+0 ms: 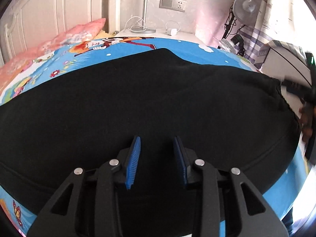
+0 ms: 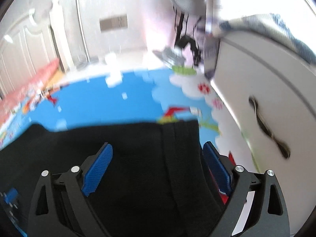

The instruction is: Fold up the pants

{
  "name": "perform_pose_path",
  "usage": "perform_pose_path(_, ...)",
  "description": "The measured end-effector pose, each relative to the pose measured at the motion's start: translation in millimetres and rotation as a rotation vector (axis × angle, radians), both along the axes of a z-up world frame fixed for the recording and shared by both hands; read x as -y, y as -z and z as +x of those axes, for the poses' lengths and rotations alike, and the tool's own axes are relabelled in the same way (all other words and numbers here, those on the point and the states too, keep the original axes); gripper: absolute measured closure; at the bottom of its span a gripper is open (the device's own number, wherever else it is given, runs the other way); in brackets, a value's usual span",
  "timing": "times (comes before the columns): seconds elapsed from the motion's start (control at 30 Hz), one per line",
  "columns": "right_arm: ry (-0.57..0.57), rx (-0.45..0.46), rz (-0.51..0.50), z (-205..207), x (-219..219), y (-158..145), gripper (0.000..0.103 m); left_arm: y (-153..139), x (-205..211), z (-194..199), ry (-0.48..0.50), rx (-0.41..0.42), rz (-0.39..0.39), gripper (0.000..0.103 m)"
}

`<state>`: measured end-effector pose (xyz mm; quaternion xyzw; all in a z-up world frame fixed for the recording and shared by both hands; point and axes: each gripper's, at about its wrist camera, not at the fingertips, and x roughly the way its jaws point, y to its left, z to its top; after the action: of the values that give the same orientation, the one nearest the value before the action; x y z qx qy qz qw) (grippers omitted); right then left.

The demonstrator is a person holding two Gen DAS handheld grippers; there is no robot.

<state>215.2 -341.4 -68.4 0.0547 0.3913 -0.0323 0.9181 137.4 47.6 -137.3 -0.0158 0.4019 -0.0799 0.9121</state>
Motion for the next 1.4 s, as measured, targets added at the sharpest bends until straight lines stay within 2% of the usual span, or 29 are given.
perform_pose_path(0.07, -0.025, -0.032, -0.023, 14.4, -6.5, 0.8, 0.011, 0.2, 0.1, 0.7, -0.002, 0.007, -0.006, 0.064)
perform_pose_path(0.17, -0.012, -0.141, -0.159, 42.4, -7.7, 26.7, 0.011, 1.5, 3.2, 0.5, 0.016, 0.023, -0.004, 0.058)
perform_pose_path(0.2, -0.009, -0.178, -0.164, 47.0, -5.0, 38.7, 0.011, 2.2, 3.2, -0.5, 0.019, 0.030, -0.002, 0.058)
perform_pose_path(0.27, 0.003, -0.221, -0.062, 53.6, 7.3, 53.9, 0.012, 2.2, -0.2, -1.3, 0.024, 0.037, -0.025, 0.058)
perform_pose_path(0.3, 0.012, -0.225, -0.044, 54.1, 9.7, 53.5, 0.012, 1.8, -4.4, -1.6, 0.022, 0.036, -0.053, 0.058)
perform_pose_path(0.37, 0.008, -0.215, -0.078, 52.7, 5.8, 55.0, 0.012, -0.7, -16.9, -2.8, -0.009, 0.037, -0.111, 0.058)
perform_pose_path(0.4, 0.009, -0.201, -0.105, 51.0, 2.6, 54.4, 0.012, -2.1, -26.6, -3.5, -0.050, 0.047, -0.126, 0.058)
perform_pose_path(0.47, 0.012, -0.184, -0.126, 47.7, -0.1, 53.4, 0.010, -4.3, -45.1, -4.0, -0.127, 0.068, -0.100, 0.058)
perform_pose_path(0.53, 0.021, -0.177, -0.116, 46.3, 2.0, 54.6, 0.009, -3.4, -69.0, -2.2, -0.193, 0.052, -0.073, 0.058)
perform_pose_path(0.63, 0.025, -0.186, -0.082, 47.8, 5.6, 53.8, 0.009, -3.7, -120.0, -10.2, -0.310, 0.049, -0.084, 0.058)
perform_pose_path(0.73, 0.029, -0.188, -0.069, 48.3, 7.5, 54.0, 0.009, -3.0, -174.1, -17.4, -0.425, 0.055, -0.023, 0.054)
perform_pose_path(0.87, 0.034, -0.164, -0.131, 45.0, -1.1, 51.3, 0.007, -13.2, -280.5, -47.8, -0.706, 0.118, -0.085, 0.054)
perform_pose_path(0.93, 0.059, -0.150, -0.192, 42.6, -7.9, 47.5, 0.006, -20.3, -320.9, -64.5, -0.801, 0.173, -0.100, 0.054)
perform_pose_path(1.0, 0.109, -0.108, -0.276, 38.3, -28.3, 31.6, 0.006, -19.0, -353.2, -68.1, -0.832, 0.186, -0.091, 0.054)
perform_pose_path(1.03, 0.113, -0.079, -0.276, 35.3, -36.6, 23.7, 0.005, -15.0, -369.1, -65.6, -0.858, 0.162, -0.071, 0.054)
perform_pose_path(1.1, 0.041, 0.026, -0.214, 22.7, -77.2, -4.9, 0.005, 2.2, -403.1, -56.8, -0.879, 0.061, -0.053, 0.052)
perform_pose_path(1.13, -0.008, 0.066, -0.191, 17.1, -100.2, -16.7, 0.005, 12.1, -415.0, -54.5, -0.856, 0.016, -0.077, 0.041)
perform_pose_path(1.17, -0.088, 0.115, -0.161, 9.6, -131.8, -29.5, 0.005, 14.5, -419.6, -58.4, -0.861, 0.026, -0.115, 0.036)
perform_pose_path(1.23, -0.242, 0.164, -0.111, -1.7, -189.4, -44.0, 0.005, 17.8, -425.1, -62.0, -0.870, 0.035, -0.158, 0.032)
perform_pose_path(1.3, -0.429, 0.156, -0.026, -10.3, -258.7, -47.4, 0.005, 16.7, -424.0, -64.3, -0.878, 0.051, -0.149, 0.032)
perform_pose_path(1.33, -0.486, 0.139, 0.000, -11.5, -281.0, -46.3, 0.005, 14.0, -422.6, -64.6, -0.890, 0.063, -0.130, 0.034)
perform_pose_path(1.37, -0.565, 0.114, 0.019, -13.8, -320.7, -41.5, 0.005, 5.0, -415.2, -64.7, -0.894, 0.094, -0.080, 0.042)
perform_pose_path(1.4, -0.600, 0.100, 0.015, -14.1, -344.1, -37.3, 0.005, -4.6, -406.6, -64.7, -0.873, 0.132, -0.032, 0.046)
